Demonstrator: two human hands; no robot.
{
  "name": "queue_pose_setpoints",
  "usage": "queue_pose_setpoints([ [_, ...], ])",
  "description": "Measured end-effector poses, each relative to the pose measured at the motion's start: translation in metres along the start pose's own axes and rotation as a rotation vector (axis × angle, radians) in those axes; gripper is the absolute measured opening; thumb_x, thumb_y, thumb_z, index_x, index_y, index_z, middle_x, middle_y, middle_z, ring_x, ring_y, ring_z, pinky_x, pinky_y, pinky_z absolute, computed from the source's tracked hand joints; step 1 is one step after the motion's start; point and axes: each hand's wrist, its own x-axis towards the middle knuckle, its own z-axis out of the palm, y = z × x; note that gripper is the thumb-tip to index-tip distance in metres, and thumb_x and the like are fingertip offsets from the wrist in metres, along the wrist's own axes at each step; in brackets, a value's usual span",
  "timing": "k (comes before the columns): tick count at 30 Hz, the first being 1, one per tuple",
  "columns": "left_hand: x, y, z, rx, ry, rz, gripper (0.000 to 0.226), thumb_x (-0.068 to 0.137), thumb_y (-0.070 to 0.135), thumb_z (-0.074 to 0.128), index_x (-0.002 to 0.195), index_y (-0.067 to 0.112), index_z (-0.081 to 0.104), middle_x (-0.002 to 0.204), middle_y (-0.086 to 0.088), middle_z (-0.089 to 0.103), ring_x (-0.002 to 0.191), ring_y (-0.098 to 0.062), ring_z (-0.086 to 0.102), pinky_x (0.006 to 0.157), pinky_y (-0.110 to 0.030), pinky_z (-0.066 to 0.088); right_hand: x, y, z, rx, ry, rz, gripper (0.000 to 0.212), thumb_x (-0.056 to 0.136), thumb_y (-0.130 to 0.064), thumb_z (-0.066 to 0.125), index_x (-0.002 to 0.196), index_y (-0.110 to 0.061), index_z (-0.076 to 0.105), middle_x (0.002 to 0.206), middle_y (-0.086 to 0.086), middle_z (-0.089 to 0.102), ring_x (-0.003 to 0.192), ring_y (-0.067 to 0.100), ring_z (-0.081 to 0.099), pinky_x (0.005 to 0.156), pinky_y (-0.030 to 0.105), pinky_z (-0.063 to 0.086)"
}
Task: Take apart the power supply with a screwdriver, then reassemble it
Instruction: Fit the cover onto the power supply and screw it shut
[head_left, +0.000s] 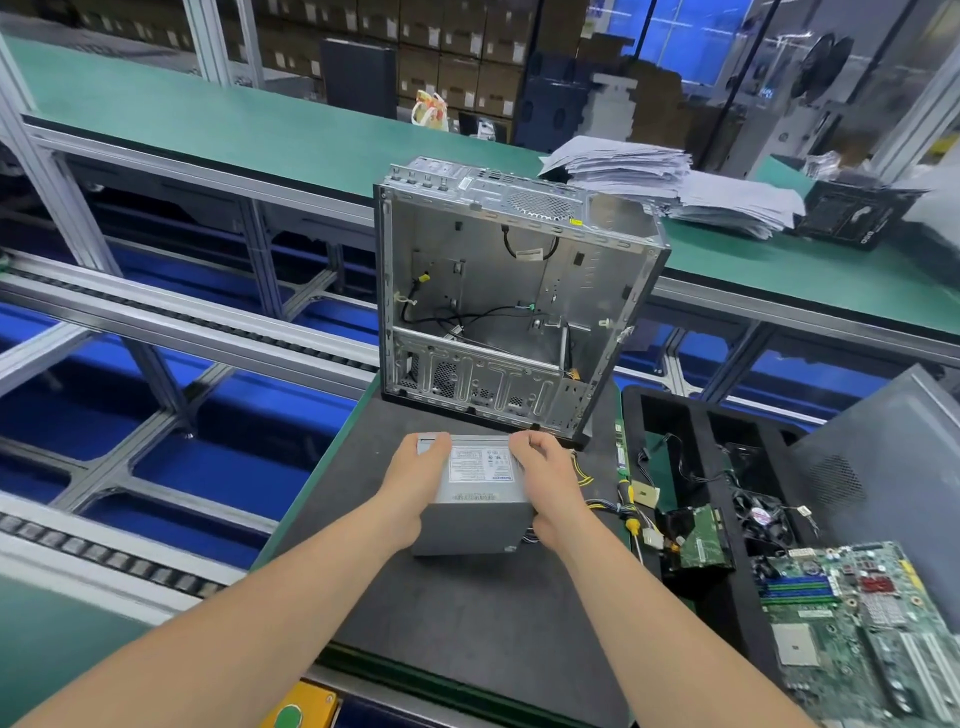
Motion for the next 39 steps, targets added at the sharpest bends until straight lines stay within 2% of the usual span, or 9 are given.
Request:
queue_pose_setpoints([
  [8,0.001,-0.001,0.005,0.065,0.212,0.144,0.042,0.099,0.055,0.056,0.086,0.015,0.058,0.087,0.0,0.069,0.08,-0.019,0.06,0.063,-0.032,0.04,0.007,0.006,0.013,-0.05,0.163,-0.105,0.022,0.1,-0.042,0.061,0.088,-0.024,0.062,0.104,0.01,0.073,0.109,0.039,0.068,0.09,0.048,0.054],
  [13,0.0,-0.001,0.01,0.106,0.247,0.182,0.041,0.094,0.059,0.06,0.08,0.02,0.058,0.082,0.007,0.066,0.079,-0.014,0.06,0.061,-0.029,0.037,0.008,0.003,0.016,-0.028,0.242,-0.101,0.025,0.097,-0.036,0.067,0.077,-0.023,0.06,0.096,0.01,0.075,0.104,0.038,0.07,0.087,0.052,0.054],
  [16,-0.003,0.002,0.0,0.529,0.197,0.673,0.042,0.079,0.072,0.066,0.098,0.035,0.065,0.098,0.019,0.067,0.098,-0.003,0.061,0.087,-0.025,0.043,0.008,0.002,0.014,-0.031,0.235,-0.11,0.024,0.096,-0.035,0.07,0.078,-0.021,0.062,0.09,0.005,0.073,0.098,0.035,0.068,0.087,0.051,0.054],
  [18,-0.002,0.015,-0.002,1.067,0.075,1.016,0.085,0.065,0.093,0.058,0.128,0.035,0.058,0.116,0.019,0.065,0.111,-0.005,0.059,0.105,-0.032,0.037,0.007,-0.001,0.012,0.018,0.206,-0.095,0.021,0.095,-0.031,0.072,0.079,-0.019,0.064,0.089,0.005,0.071,0.096,0.035,0.067,0.083,0.048,0.054],
  [21,0.001,0.028,0.01,1.546,-0.151,0.863,0.132,0.046,0.107,0.048,0.147,0.023,0.037,0.132,0.004,0.06,0.118,-0.021,0.06,0.1,-0.045,0.045,0.005,-0.004,0.008,0.074,0.123,-0.027,0.017,0.097,-0.028,0.073,0.088,-0.015,0.067,0.103,0.018,0.074,0.095,0.035,0.071,0.091,0.056,0.058],
  [25,0.009,0.024,0.019,1.629,-0.167,0.852,0.109,0.053,0.102,0.049,0.128,0.023,0.043,0.119,0.002,0.056,0.107,-0.026,0.057,0.092,-0.046,0.045,0.003,-0.002,-0.01,0.066,0.114,-0.044,0.027,0.102,-0.039,0.065,0.099,-0.014,0.074,0.104,0.012,0.078,0.099,0.029,0.073,0.094,0.052,0.058],
  [29,0.018,0.036,0.011,1.467,-0.155,0.77,0.102,0.049,0.103,0.053,0.119,0.028,0.049,0.106,0.008,0.058,0.099,-0.021,0.058,0.08,-0.039,0.045,0.007,0.007,-0.056,-0.147,0.419,-0.084,0.029,0.103,-0.033,0.055,0.085,-0.019,0.073,0.086,0.002,0.077,0.094,0.027,0.072,0.08,0.041,0.055],
  [33,0.024,0.058,-0.01,0.995,-0.203,0.427,0.084,0.046,0.092,0.074,0.106,0.035,0.064,0.097,0.019,0.065,0.087,-0.005,0.062,0.067,-0.027,0.049,0.008,0.025,-0.097,-0.239,0.631,0.02,0.025,0.096,-0.022,0.054,0.085,-0.01,0.072,0.078,0.002,0.064,0.075,0.021,0.057,0.06,0.031,0.036],
  [39,0.027,0.024,-0.038,0.489,-0.38,-0.108,0.087,0.051,0.069,0.091,0.113,0.009,0.077,0.103,-0.01,0.08,0.095,-0.031,0.078,0.099,-0.045,0.056,0.007,0.041,-0.091,0.01,0.236,0.235,0.029,0.105,-0.024,0.054,0.091,-0.003,0.068,0.084,0.016,0.07,0.068,0.028,0.066,0.061,0.033,0.053],
])
